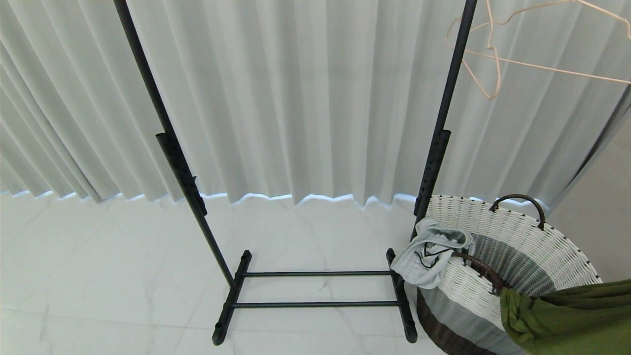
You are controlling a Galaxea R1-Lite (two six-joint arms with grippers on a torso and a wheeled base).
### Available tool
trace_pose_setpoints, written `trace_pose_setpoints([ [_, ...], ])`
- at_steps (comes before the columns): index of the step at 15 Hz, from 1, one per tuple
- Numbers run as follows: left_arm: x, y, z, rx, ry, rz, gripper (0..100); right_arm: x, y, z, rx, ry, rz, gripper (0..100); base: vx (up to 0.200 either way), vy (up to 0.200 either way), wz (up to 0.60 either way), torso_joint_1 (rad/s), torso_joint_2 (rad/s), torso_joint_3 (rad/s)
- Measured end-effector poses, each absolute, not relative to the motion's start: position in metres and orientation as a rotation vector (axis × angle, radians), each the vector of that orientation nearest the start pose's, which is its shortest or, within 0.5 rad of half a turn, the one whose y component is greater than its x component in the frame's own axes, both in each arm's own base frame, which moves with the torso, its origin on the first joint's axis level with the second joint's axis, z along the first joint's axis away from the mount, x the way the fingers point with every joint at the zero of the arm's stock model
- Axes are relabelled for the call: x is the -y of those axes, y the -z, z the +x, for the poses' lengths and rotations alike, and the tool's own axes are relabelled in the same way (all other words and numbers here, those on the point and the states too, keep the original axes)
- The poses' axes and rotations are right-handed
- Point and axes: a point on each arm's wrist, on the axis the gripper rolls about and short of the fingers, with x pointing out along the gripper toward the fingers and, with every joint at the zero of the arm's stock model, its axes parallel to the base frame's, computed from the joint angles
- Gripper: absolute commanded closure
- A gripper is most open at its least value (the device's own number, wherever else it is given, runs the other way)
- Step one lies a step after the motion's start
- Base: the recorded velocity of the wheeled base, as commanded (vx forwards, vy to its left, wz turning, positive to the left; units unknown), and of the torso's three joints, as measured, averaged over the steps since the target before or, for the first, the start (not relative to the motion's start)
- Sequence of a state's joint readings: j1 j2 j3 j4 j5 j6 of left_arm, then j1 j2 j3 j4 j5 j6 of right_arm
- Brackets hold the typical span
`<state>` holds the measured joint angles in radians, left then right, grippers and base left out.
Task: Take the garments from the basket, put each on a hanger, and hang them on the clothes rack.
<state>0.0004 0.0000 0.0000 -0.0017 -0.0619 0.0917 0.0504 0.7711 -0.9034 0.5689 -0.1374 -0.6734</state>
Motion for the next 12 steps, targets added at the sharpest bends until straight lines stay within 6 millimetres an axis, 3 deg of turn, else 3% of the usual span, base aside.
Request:
trace_pose_setpoints([
  [2, 0.001, -0.076, -0.023, 0.003, 0.062, 0.092, 0, 0.001, -0.264, 0.041, -0.445, -0.075, -0.706, 100, 0.000, 0.200, 0.00, -0.002, 0.00, 0.005],
  [12, 0.001, -0.076, -0.023, 0.004, 0.062, 0.104, 0, -0.011, -0.260, 0.054, -0.435, -0.254, -0.653, 100, 0.000, 0.000, 0.00, 0.000, 0.00, 0.000],
])
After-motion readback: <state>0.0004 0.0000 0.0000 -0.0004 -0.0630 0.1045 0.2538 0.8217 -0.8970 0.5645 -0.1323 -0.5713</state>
